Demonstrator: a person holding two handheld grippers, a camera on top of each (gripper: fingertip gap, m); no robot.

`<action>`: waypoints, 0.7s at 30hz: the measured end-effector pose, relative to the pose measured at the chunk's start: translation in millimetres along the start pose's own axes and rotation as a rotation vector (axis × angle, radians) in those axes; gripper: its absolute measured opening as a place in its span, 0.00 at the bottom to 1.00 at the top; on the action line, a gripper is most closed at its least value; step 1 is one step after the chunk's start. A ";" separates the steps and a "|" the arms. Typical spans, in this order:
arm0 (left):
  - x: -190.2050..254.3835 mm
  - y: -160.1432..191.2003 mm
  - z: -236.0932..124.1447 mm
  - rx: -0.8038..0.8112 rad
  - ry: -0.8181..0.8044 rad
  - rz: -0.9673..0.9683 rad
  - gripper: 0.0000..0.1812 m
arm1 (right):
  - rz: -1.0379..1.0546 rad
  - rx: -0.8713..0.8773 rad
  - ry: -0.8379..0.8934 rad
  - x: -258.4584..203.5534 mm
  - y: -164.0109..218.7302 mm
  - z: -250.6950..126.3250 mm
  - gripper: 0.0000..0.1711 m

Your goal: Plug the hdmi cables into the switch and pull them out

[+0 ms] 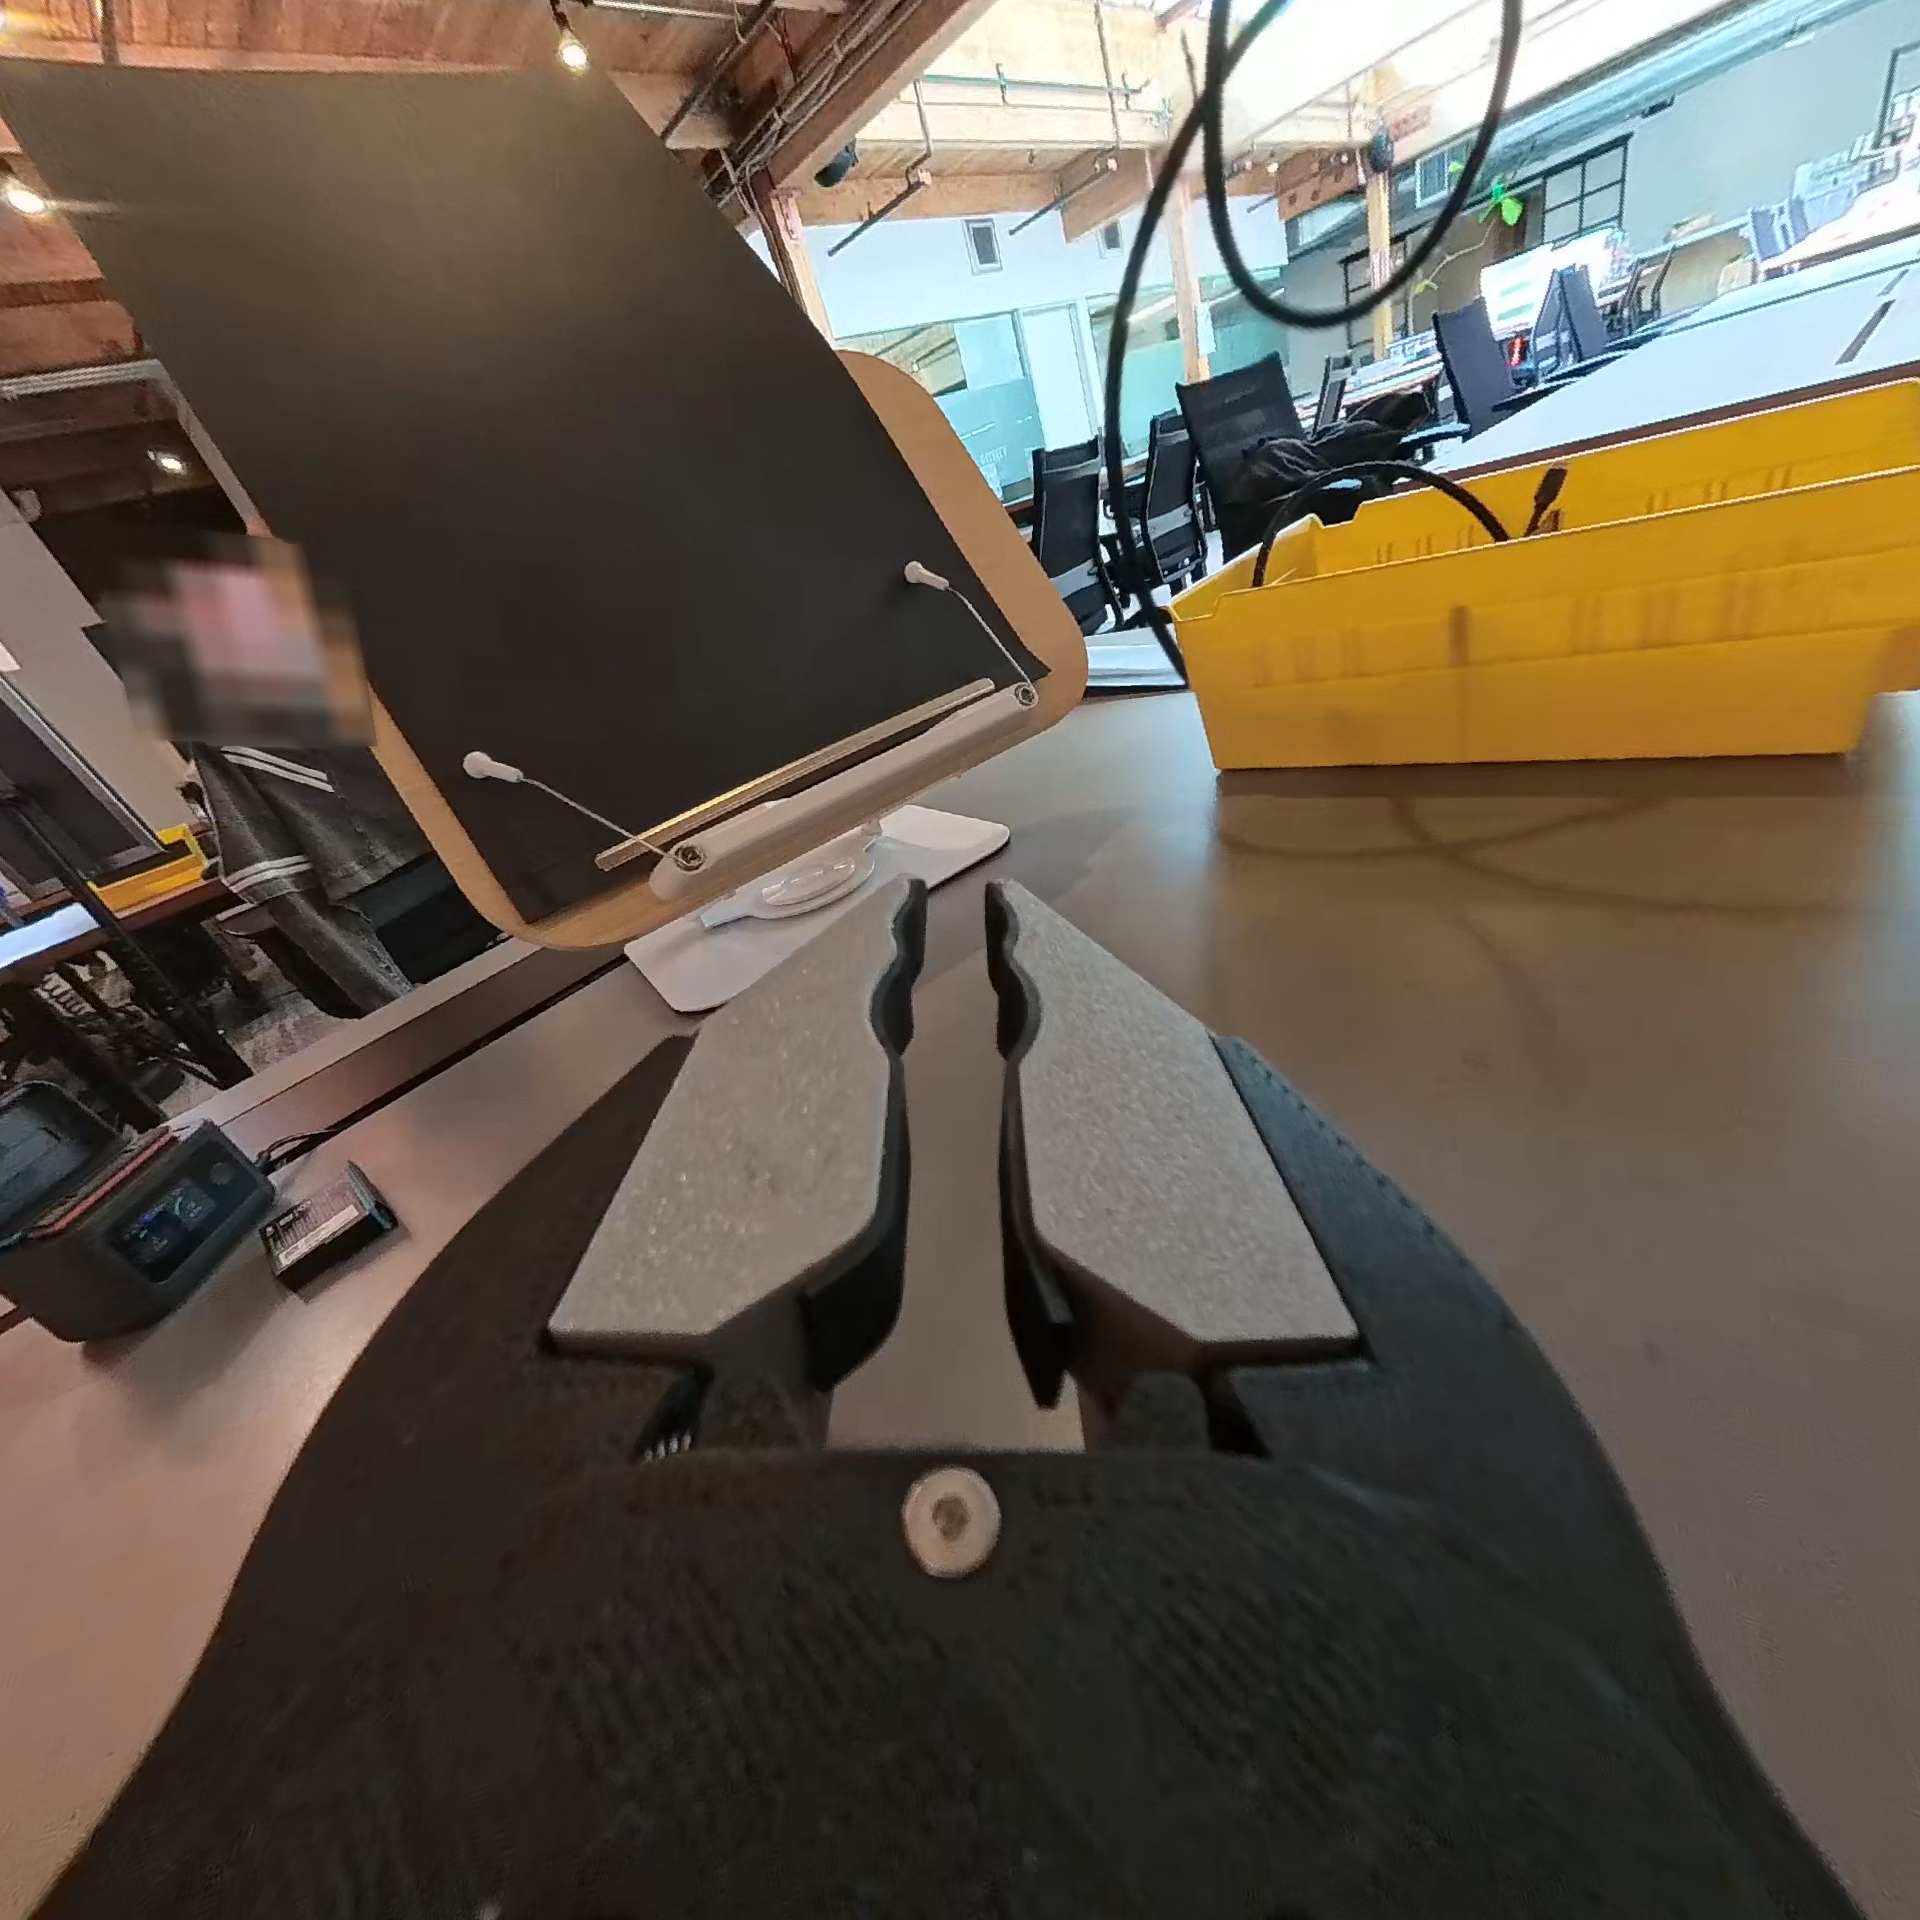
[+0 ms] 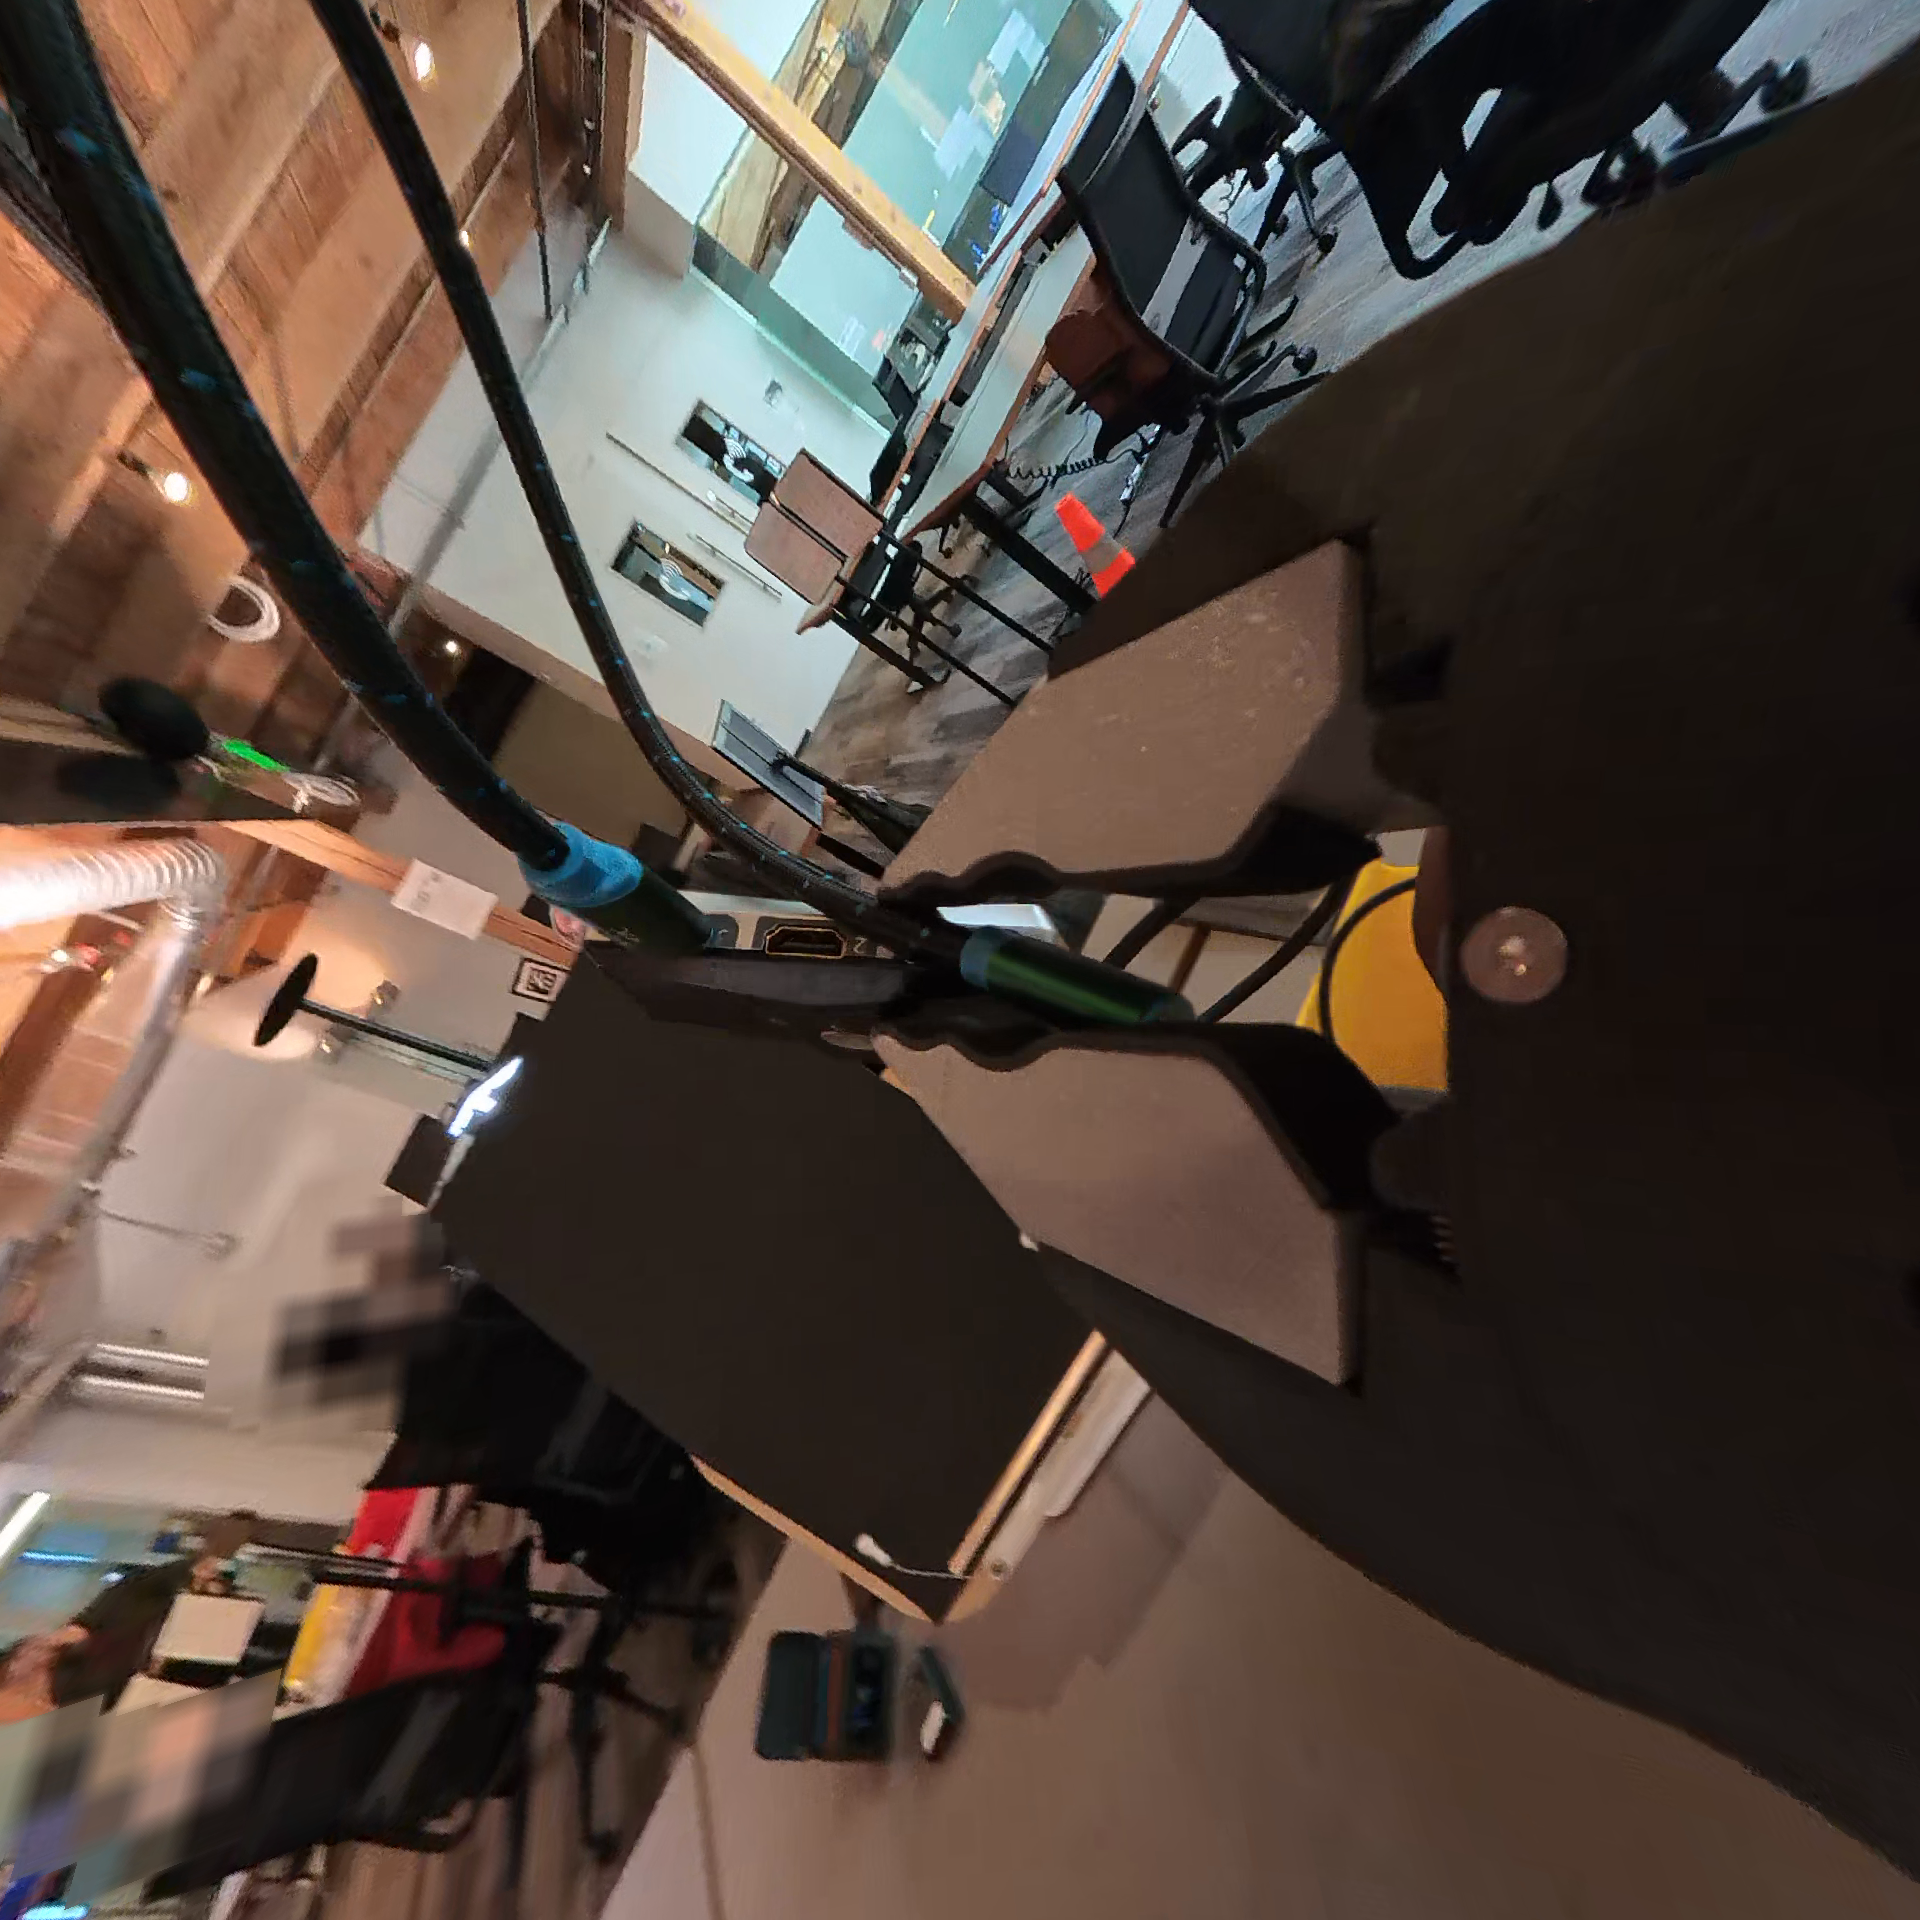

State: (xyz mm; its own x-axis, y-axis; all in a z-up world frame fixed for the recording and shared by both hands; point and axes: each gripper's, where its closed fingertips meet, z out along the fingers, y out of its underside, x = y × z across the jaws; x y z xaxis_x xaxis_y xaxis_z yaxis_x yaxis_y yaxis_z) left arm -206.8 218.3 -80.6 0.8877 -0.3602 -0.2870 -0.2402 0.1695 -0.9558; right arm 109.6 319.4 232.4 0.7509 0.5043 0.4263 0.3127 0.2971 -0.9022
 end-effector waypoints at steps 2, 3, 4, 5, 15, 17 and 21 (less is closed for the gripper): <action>1.6 1.7 1.3 -0.010 0.003 0.013 0.05 | 0.006 0.022 0.032 7.1 -6.7 4.9 0.10; 2.5 2.4 1.7 -0.015 0.003 0.023 0.05 | 0.002 0.039 0.061 11.7 -11.7 6.6 0.10; 3.3 3.0 1.8 -0.019 0.003 0.033 0.05 | -0.001 0.070 0.100 17.5 -18.7 6.7 0.10; 3.9 3.5 1.8 -0.022 0.003 0.041 0.05 | 0.000 0.111 0.140 23.8 -27.0 5.1 0.11; -1.4 -1.9 -1.5 0.002 -0.014 0.018 0.04 | 0.292 0.206 0.158 52.2 -6.7 12.9 0.10; -0.1 -1.7 -1.6 0.002 -0.011 0.024 0.04 | 0.312 0.120 0.061 37.0 12.9 29.9 0.10; 1.6 1.1 -0.4 -0.014 -0.006 0.033 0.04 | 0.311 0.126 -0.132 -0.9 3.5 36.9 0.11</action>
State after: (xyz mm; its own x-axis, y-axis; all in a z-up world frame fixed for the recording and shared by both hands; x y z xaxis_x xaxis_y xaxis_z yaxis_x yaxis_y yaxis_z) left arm -205.8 217.5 -82.2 0.8815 -0.3495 -0.3176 -0.2745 0.1681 -0.9468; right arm 88.6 349.9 231.3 0.7150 0.6841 0.1444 0.0004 0.2062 -0.9785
